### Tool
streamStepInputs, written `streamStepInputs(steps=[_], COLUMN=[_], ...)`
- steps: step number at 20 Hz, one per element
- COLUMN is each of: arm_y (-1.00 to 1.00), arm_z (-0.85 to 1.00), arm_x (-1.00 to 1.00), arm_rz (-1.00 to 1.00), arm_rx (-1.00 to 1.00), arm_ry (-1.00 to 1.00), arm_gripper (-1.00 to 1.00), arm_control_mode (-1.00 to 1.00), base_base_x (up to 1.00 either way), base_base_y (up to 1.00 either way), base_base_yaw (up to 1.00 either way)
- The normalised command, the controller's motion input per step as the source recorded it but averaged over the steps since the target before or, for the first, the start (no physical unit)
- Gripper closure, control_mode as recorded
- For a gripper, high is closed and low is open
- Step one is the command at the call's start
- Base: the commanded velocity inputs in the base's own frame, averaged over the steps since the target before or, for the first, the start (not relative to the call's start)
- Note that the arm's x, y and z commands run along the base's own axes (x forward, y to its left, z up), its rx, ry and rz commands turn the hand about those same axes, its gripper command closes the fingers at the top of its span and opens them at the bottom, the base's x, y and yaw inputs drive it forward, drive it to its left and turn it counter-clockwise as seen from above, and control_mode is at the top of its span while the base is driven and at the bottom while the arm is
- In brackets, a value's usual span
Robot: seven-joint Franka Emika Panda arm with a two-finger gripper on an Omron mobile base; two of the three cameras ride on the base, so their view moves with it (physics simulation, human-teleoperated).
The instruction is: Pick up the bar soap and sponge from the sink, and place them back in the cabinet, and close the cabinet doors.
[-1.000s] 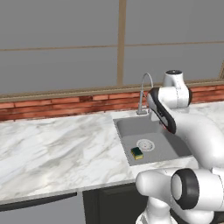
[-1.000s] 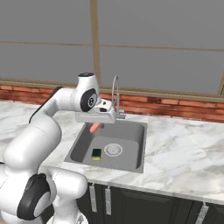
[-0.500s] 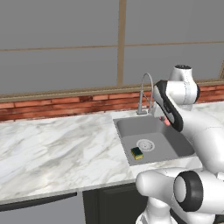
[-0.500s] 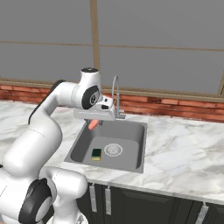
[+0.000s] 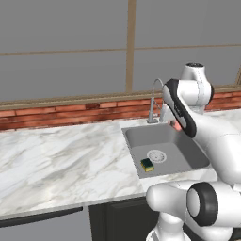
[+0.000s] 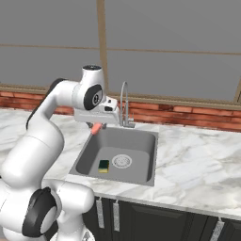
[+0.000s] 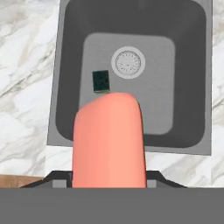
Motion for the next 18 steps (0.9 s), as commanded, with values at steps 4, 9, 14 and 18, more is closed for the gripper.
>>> streamStepInputs(steps=[4,9,14,18], arm_y=[0.13,0.01,0.0,0.0], arm_z=[0.16,0.08,0.06,0.09], arm_x=[0.0,-0.02,0.0,-0.03], arm_rz=[0.0,0.0,0.0,0.0], arm_rx=[0.0,0.0,0.0,0.0], arm_ry=[0.0,0.0,0.0,0.0], arm_gripper=[1.0,1.0,1.0,1.0], arm_control_mode=[-1.0,-1.0,-1.0,-1.0], base_base_x=[0.0,0.0,0.0,0.0], base_base_y=[0.0,0.0,0.0,0.0], base_base_yaw=[0.0,0.0,0.0,0.0])
